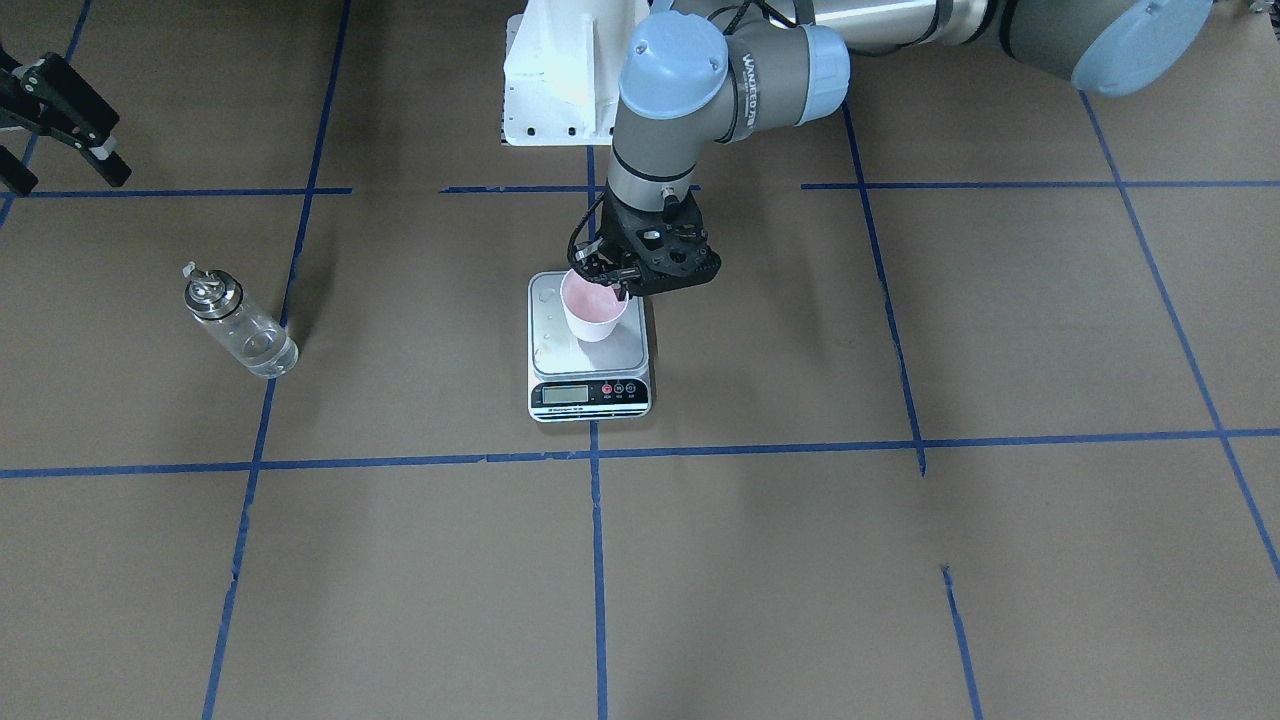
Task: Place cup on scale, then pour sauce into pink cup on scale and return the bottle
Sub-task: 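Lift the pink cup with the left gripper and set it on the scale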
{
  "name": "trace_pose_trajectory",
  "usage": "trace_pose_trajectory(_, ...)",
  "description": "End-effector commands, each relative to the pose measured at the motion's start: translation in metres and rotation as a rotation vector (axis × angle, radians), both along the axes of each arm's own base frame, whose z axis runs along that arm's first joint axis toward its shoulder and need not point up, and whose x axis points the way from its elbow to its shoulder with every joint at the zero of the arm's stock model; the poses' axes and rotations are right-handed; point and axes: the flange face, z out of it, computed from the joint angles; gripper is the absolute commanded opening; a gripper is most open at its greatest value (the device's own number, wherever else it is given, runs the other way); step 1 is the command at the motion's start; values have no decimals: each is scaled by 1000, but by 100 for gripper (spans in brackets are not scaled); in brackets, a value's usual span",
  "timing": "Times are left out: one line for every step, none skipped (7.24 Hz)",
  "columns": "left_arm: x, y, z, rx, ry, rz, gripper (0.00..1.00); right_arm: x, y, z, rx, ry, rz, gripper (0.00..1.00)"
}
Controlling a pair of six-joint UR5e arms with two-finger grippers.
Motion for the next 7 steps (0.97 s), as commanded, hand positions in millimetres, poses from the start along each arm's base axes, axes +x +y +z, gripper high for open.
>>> trace_pose_trajectory(0, 0, 1, 9, 2, 5, 81, -11, 8, -6, 0, 7, 6, 100)
trace_pose_trajectory(-2, 2, -3, 14, 10, 7, 100, -14, 10, -7, 2, 6, -2, 100)
trace_pose_trajectory(-9, 5, -10, 26, 28, 8, 100, -17, 13, -8, 1, 6, -8, 100)
trace_pose_trajectory(-23, 9, -22, 65, 45, 21, 100, -25, 23, -6, -2, 31, 3, 100)
trace_pose_trajectory(-44, 5, -31, 94, 35, 26, 100, -45, 53, -12, 35, 90, 34, 100)
trace_pose_trajectory(-73, -3, -38, 110, 49, 44, 100, -63, 69, -10, 45, 121, 43, 100)
trace_pose_trajectory(-103, -11, -47, 145, 56, 75, 100, -86, 77, -13, 69, 137, 92, 100)
